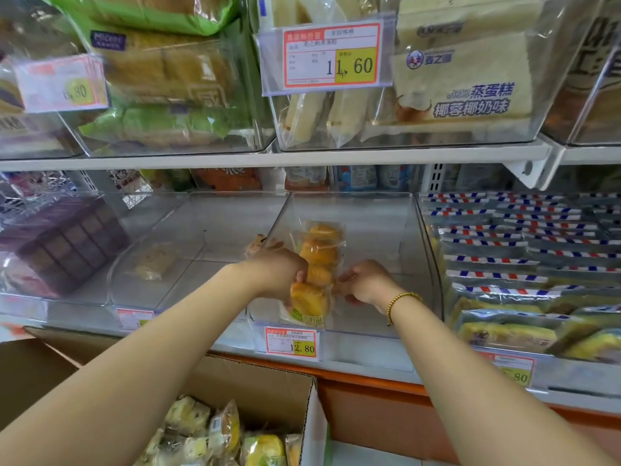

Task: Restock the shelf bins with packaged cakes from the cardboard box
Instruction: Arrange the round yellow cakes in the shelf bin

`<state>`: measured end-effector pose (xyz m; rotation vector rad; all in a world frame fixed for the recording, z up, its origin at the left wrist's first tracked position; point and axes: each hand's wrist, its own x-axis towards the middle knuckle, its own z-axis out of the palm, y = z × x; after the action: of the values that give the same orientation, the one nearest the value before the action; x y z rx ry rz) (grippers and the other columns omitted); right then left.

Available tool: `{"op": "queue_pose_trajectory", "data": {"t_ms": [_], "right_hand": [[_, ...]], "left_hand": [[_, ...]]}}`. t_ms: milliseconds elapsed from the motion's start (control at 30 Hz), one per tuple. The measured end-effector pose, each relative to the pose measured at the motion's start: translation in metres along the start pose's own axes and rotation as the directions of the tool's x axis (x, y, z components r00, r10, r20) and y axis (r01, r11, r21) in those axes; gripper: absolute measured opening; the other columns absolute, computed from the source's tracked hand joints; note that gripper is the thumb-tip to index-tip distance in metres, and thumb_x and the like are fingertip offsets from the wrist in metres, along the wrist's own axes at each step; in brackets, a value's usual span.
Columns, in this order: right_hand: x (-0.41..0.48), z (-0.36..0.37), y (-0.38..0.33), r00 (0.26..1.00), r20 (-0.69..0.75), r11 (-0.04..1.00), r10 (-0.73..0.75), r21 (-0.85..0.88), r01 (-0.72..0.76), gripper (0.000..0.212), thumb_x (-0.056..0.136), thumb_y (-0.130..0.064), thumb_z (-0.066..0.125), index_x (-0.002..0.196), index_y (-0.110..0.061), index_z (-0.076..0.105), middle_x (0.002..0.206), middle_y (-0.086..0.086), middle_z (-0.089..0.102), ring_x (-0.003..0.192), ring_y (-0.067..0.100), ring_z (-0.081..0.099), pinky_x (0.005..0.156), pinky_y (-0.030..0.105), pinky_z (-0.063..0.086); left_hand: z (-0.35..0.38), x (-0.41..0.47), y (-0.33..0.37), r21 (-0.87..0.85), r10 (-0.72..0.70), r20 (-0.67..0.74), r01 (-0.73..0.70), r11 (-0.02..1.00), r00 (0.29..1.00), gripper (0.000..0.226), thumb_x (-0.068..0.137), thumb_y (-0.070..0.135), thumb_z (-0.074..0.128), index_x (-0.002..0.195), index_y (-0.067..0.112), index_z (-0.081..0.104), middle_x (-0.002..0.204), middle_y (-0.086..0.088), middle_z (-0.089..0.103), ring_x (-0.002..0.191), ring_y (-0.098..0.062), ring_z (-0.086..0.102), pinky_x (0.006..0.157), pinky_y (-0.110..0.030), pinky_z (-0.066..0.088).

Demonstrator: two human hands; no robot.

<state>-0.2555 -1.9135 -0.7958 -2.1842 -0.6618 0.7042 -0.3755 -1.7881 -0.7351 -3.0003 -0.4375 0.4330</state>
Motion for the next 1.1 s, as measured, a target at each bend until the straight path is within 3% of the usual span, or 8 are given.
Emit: {"op": "queue_pose_trajectory", "data": {"t_ms": [100, 200, 333, 500, 633, 767, 900, 1100], "right_hand": [[0.0, -0.001, 0.0, 0.999, -0.045, 0.995, 0.019, 0.096, -0.014, 0.026, 0.083, -0.026, 0.074, 0.096, -0.008, 0.06, 0.103, 0.015, 0.067, 0.092, 0.031, 0.067, 0.084, 0.044, 0.057], [0.005, -0.004, -0.001, 0.999, -0.006, 0.954, 0.033, 0.298, -0.029, 0.054, 0.076, -0.023, 0.081, 0.119, -0.01, 0.053, 0.111, 0.012, 0.063, 0.092, 0.027, 0.066, 0.082, 0.039, 0.058], [0.01, -0.003, -0.005, 1.0, -0.005, 0.949, -0.016, 0.316, 0.017, 0.035, 0.076, -0.013, 0.08, 0.104, -0.014, 0.058, 0.104, 0.009, 0.065, 0.087, 0.023, 0.066, 0.074, 0.033, 0.059], [0.018, -0.001, -0.005, 1.0, -0.015, 0.911, 0.009, 0.413, -0.002, 0.035, 0.076, -0.012, 0.079, 0.1, -0.017, 0.053, 0.098, 0.009, 0.062, 0.078, 0.02, 0.059, 0.07, 0.03, 0.054], [0.021, 0.002, -0.005, 0.999, -0.027, 0.909, 0.029, 0.416, -0.015, 0.031, 0.08, -0.018, 0.077, 0.1, -0.016, 0.053, 0.096, 0.006, 0.06, 0.08, 0.022, 0.058, 0.073, 0.031, 0.054], [0.02, 0.0, -0.003, 0.999, 0.009, 0.906, 0.03, 0.423, -0.031, 0.022, 0.078, -0.007, 0.078, 0.084, -0.014, 0.058, 0.091, 0.009, 0.065, 0.078, 0.022, 0.062, 0.072, 0.031, 0.057], [0.014, -0.008, -0.007, 0.997, -0.006, 0.924, -0.079, 0.375, 0.075, 0.02, 0.079, -0.002, 0.075, 0.078, -0.012, 0.058, 0.078, 0.004, 0.063, 0.069, 0.017, 0.062, 0.056, 0.022, 0.053], [0.014, -0.006, -0.009, 0.973, -0.154, 0.956, -0.173, 0.213, 0.204, 0.017, 0.079, -0.003, 0.074, 0.077, -0.013, 0.061, 0.081, 0.003, 0.065, 0.074, 0.018, 0.065, 0.06, 0.024, 0.057]], "left_hand": [[0.003, 0.001, -0.002, -0.014, -0.007, -0.013, 0.006, 1.0, 1.0, 0.042, 0.076, 0.031, 0.077, 0.114, 0.029, 0.057, 0.114, 0.004, 0.062, 0.112, -0.02, 0.047, 0.089, -0.034, 0.047], [0.003, 0.001, -0.002, -0.022, -0.016, 0.005, 0.016, 1.0, 1.0, 0.041, 0.077, 0.028, 0.076, 0.113, 0.027, 0.058, 0.112, 0.001, 0.062, 0.104, -0.022, 0.054, 0.088, -0.037, 0.051], [0.003, 0.001, 0.003, -0.031, -0.003, -0.009, 0.003, 1.0, 1.0, 0.039, 0.078, 0.023, 0.075, 0.113, 0.024, 0.058, 0.11, 0.0, 0.061, 0.103, -0.021, 0.052, 0.083, -0.03, 0.048], [0.003, -0.001, 0.003, -0.027, 0.013, -0.03, -0.014, 1.0, 0.999, 0.038, 0.08, 0.023, 0.074, 0.114, 0.023, 0.057, 0.11, 0.0, 0.063, 0.106, -0.02, 0.049, 0.082, -0.029, 0.044], [0.004, -0.002, 0.003, -0.036, 0.02, -0.023, -0.021, 0.999, 1.0, 0.038, 0.079, 0.022, 0.076, 0.112, 0.023, 0.057, 0.11, 0.001, 0.062, 0.097, -0.017, 0.051, 0.081, -0.028, 0.045], [0.005, -0.004, 0.003, -0.034, 0.02, -0.01, -0.021, 0.999, 1.0, 0.039, 0.078, 0.023, 0.076, 0.112, 0.023, 0.058, 0.11, 0.002, 0.063, 0.096, -0.017, 0.053, 0.082, -0.03, 0.049], [0.005, -0.006, 0.005, -0.03, 0.007, -0.008, -0.007, 1.0, 1.0, 0.037, 0.08, 0.022, 0.074, 0.112, 0.021, 0.057, 0.111, 0.0, 0.063, 0.098, -0.02, 0.057, 0.085, -0.033, 0.052], [0.011, -0.005, 0.007, 0.039, -0.031, -0.13, 0.037, 0.999, 0.991, 0.037, 0.085, 0.022, 0.068, 0.118, 0.019, 0.052, 0.107, -0.006, 0.062, 0.093, -0.025, 0.058, 0.083, -0.037, 0.053]]}}
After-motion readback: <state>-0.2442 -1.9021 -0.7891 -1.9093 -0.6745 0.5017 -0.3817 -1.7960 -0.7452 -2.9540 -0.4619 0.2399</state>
